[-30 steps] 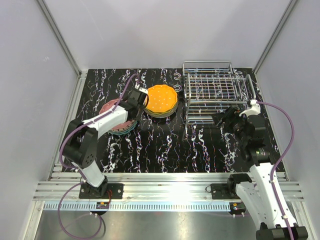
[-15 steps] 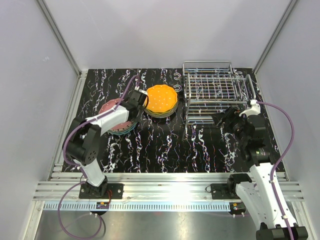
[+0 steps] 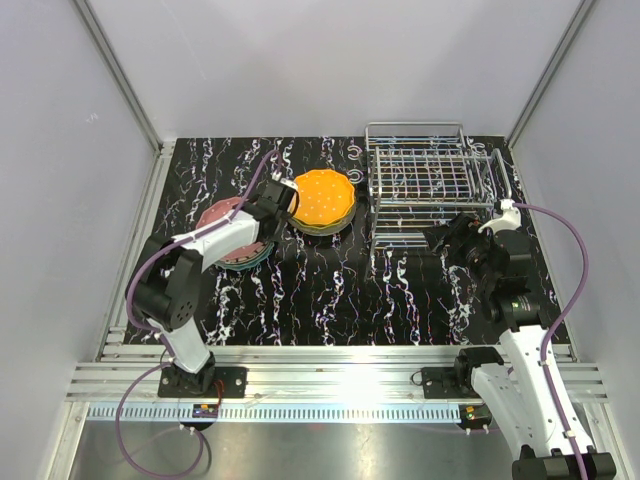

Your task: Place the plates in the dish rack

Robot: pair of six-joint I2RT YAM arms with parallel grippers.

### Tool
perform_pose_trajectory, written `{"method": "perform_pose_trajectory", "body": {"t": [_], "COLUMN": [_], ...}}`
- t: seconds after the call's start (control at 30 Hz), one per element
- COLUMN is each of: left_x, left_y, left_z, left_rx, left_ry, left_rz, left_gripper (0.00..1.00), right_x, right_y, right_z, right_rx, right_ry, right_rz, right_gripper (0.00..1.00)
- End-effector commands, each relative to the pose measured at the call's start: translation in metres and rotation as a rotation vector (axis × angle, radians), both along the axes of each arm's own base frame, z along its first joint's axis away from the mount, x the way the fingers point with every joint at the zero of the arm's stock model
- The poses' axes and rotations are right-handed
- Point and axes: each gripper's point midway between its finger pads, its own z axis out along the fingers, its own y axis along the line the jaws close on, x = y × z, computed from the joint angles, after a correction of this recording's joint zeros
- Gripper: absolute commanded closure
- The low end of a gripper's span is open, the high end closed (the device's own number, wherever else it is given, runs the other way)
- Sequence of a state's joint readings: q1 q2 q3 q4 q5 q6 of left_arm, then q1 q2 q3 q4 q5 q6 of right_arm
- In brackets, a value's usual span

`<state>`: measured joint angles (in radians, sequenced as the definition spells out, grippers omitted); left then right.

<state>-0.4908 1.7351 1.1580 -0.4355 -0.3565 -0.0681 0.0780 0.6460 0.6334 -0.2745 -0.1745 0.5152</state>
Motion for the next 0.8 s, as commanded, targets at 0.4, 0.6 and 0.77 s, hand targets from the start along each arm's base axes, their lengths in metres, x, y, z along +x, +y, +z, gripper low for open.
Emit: {"method": "perform_pose_trajectory", "body": {"t": [0.4,0.6,0.77], "left_x": [0.001,-0.003,-0.004], "left_y": [-0.002,-0.003,0.004], "left_z": [0.141,0.169,0.181], "left_rx": [-0.329,-0.415,-0.461], "left_ry": [-0.314,-0.375,-0.402], "left_rz": [0.080,0.090,0.133], "left_gripper": [1.00,1.00,1.00], "right_x": [-0.011,-0.004,-0.011], "right_y": [0.049,0.096,0.171], "right_z": [0.044,0.047,0.053], "right_rx": [0.064,0.053,-0.001], "right_ry": [-0.094,-0.129,-0.195], "right_rz": [0.299,0.378,0.551], "right_gripper": [0.09,0.10,0.09]}}
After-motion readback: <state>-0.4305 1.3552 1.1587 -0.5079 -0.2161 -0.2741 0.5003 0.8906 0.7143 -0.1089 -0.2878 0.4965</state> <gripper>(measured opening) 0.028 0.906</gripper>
